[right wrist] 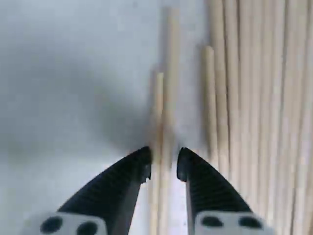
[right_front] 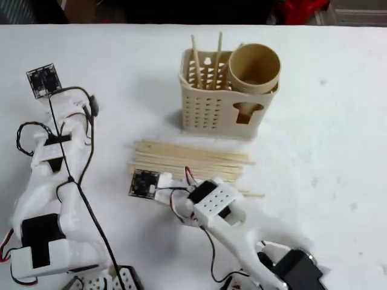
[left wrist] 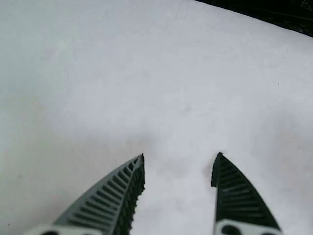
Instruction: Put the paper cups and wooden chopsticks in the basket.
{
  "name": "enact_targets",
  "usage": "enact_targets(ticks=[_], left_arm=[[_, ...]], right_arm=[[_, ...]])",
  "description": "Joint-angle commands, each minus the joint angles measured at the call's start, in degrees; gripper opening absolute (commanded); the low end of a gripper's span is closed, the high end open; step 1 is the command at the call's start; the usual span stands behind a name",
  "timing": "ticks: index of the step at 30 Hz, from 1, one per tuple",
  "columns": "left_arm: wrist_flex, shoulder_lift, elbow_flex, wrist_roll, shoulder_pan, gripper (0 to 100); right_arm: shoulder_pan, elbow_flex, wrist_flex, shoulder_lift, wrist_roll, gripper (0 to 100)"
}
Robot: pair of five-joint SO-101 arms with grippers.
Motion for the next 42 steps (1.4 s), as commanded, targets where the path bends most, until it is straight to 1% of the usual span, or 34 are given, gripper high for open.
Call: enact_targets(ticks=[1,7,10,12,19,25,32,33,38,42], left_arm=[[0.09,-0.22,-2.9,0.26,0.66,23],[0.09,-0.22,-2.81,0.26,0.66,23],[0.09,-0.22,-2.81,0.26,0.66,23],[0.09,-0.22,-2.81,0.26,0.66,23],[0.09,-0.22,-2.9,0.26,0.66,23],[0.09,-0.22,-2.9,0.26,0.66,23],[0.09,-0.22,-2.9,0.26,0.66,23],[0.0,-0.22,-2.9,0.26,0.66,23],[0.0,-0.13,-2.9,0.26,0.75,23],[0.0,-0.13,-2.9,0.26,0.75,23]], right_arm=[[-0.31,-0.44,-0.57,0.92,0.62,9.6],[-0.31,-2.02,-0.22,3.82,0.53,8.8],[-0.31,-2.02,-0.48,3.56,0.44,0.8],[-0.22,-2.02,-0.22,2.77,0.44,2.6],[4.0,-1.14,1.45,-6.2,0.26,1.6],[4.0,1.85,1.89,-12.7,-2.37,1.6],[4.88,1.58,1.98,-14.81,-3.08,1.6],[5.49,0.97,1.89,-15.87,-3.87,1.6],[10.51,-7.47,2.07,-27.03,-13.8,1.6],[14.64,-19.16,2.42,-33.19,-16.88,1.6]])
